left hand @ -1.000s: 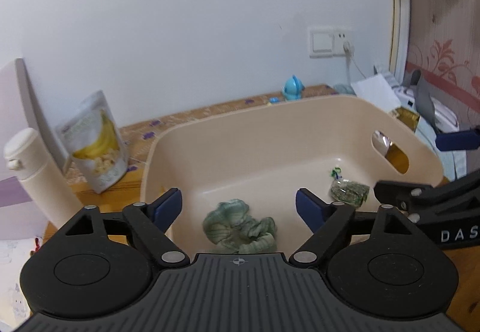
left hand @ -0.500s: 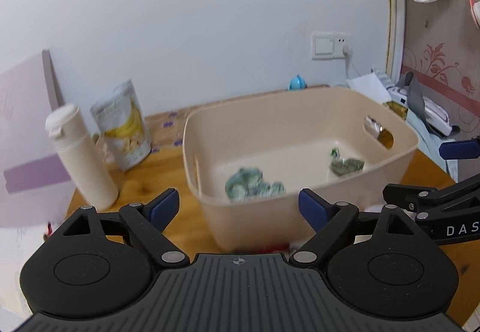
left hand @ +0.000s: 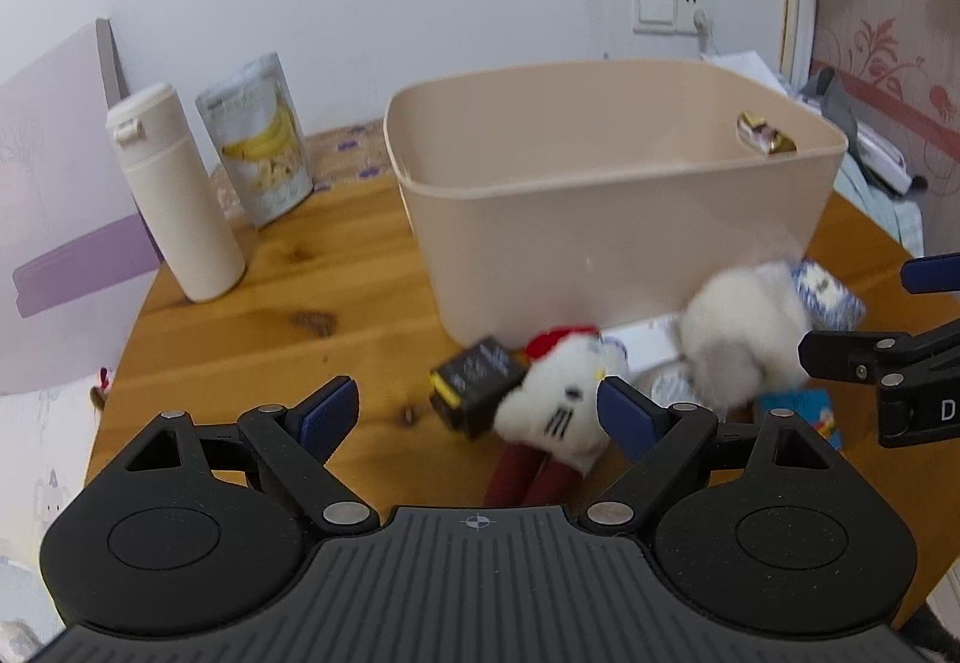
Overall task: Organize objects
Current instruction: 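Withdraw both tools from the bin back toward the table items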
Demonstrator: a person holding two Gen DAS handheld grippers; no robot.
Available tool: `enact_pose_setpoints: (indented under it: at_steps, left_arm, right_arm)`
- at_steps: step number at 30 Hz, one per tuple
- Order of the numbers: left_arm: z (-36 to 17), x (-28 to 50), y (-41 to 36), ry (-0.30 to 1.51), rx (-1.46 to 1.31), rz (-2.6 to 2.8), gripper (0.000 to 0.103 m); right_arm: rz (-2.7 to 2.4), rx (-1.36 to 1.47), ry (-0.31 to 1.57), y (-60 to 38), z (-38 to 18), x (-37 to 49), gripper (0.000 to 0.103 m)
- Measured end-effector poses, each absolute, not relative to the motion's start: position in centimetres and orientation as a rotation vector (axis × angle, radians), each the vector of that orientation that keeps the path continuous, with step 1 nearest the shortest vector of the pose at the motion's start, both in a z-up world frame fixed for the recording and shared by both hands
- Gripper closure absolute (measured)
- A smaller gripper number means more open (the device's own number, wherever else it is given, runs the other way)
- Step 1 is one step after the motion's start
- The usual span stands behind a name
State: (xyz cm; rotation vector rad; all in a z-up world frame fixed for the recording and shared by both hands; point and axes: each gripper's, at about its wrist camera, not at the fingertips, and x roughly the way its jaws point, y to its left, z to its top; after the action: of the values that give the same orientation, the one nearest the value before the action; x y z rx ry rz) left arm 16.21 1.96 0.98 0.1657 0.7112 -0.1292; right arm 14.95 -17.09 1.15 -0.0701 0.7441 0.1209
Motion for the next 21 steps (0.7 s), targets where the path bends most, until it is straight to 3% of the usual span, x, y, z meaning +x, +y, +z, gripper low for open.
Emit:
enact_pose_setpoints:
  at_steps: [21]
  left_arm:
    - [-3.8,16.1,2.1,0.810,0.191,-0.181,0.015]
  right_arm:
    - [0.159,-0.047,0.919,-14.6,-4.6,14.0,0.000]
